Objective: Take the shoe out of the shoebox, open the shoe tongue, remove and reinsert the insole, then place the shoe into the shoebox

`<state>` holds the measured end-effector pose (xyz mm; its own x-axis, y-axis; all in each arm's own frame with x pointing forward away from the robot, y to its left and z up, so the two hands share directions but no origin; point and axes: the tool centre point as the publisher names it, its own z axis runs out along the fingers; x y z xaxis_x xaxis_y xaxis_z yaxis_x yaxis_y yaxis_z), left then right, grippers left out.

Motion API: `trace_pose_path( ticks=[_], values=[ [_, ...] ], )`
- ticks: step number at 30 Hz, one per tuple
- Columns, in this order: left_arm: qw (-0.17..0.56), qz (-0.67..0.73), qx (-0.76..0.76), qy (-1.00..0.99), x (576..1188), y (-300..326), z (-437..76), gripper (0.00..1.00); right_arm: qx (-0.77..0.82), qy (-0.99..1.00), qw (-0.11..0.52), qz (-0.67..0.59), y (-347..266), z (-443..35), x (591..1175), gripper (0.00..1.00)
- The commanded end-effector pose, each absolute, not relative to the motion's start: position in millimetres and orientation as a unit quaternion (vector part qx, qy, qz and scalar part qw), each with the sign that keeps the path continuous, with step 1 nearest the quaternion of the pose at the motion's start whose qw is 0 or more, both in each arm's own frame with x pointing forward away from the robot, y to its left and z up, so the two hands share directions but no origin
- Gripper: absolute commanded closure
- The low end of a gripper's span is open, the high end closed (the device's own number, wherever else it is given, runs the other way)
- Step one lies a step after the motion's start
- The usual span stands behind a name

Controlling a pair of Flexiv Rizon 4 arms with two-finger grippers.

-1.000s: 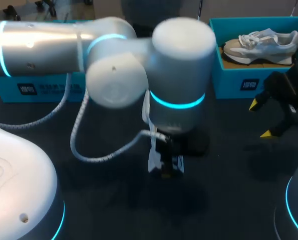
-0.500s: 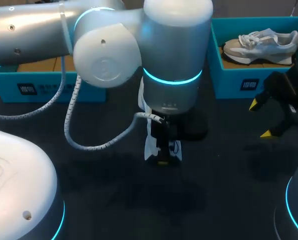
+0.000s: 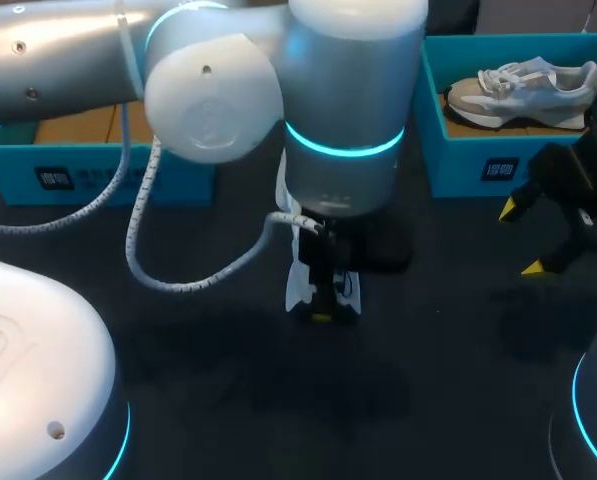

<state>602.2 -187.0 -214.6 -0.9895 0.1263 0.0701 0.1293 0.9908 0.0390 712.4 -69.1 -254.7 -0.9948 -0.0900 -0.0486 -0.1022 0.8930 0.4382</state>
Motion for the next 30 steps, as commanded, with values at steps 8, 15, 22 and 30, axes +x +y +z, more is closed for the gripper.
trace_pose_path(
  ticks=[8, 15, 22, 30],
  values=[
    [0.037, -0.009, -0.105, -0.994, 652, -143, -192, 1.0, -0.049, 0.973, 0.014, 0.225, -69, -255, 712, 0.0],
    [0.053, -0.008, -0.115, -0.992, 687, -102, -188, 1.0, -0.049, 0.973, 0.014, 0.225, -69, -255, 712, 0.0],
    [0.055, -0.001, -0.11, -0.992, 722, -64, -184, 1.0, -0.049, 0.973, 0.014, 0.225, -69, -255, 712, 0.0],
    [0.046, 0.013, -0.099, -0.994, 785, -35, -184, 1.0, -0.049, 0.973, 0.014, 0.225, -69, -255, 712, 0.0]
  ],
)
